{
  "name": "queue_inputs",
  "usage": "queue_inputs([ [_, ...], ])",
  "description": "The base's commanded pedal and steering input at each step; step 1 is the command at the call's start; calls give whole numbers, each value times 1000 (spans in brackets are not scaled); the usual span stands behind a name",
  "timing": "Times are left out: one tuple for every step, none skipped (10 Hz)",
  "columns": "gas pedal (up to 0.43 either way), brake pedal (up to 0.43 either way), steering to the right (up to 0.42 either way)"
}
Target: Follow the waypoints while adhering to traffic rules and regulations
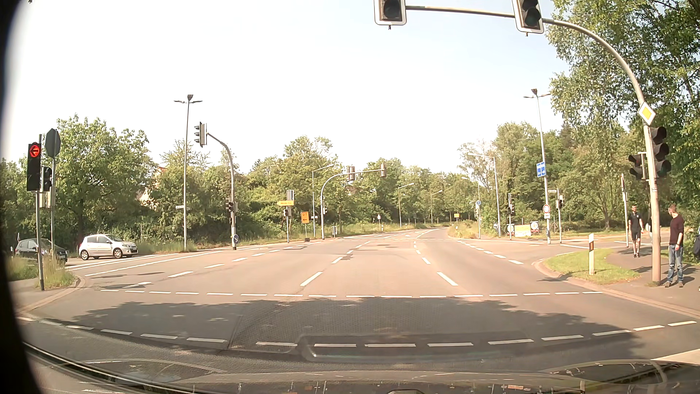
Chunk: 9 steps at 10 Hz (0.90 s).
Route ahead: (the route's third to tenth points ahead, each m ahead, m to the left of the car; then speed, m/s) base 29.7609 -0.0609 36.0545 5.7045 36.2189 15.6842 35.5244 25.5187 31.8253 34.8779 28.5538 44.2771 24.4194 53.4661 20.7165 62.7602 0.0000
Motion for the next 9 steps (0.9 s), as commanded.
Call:
queue_inputs([
  [0,238,-3],
  [0,238,-3],
  [0,232,-3],
  [0,238,-3],
  [0,238,-3],
  [0,238,-3],
  [0,232,-3],
  [0,238,-3],
  [0,238,-3],
])
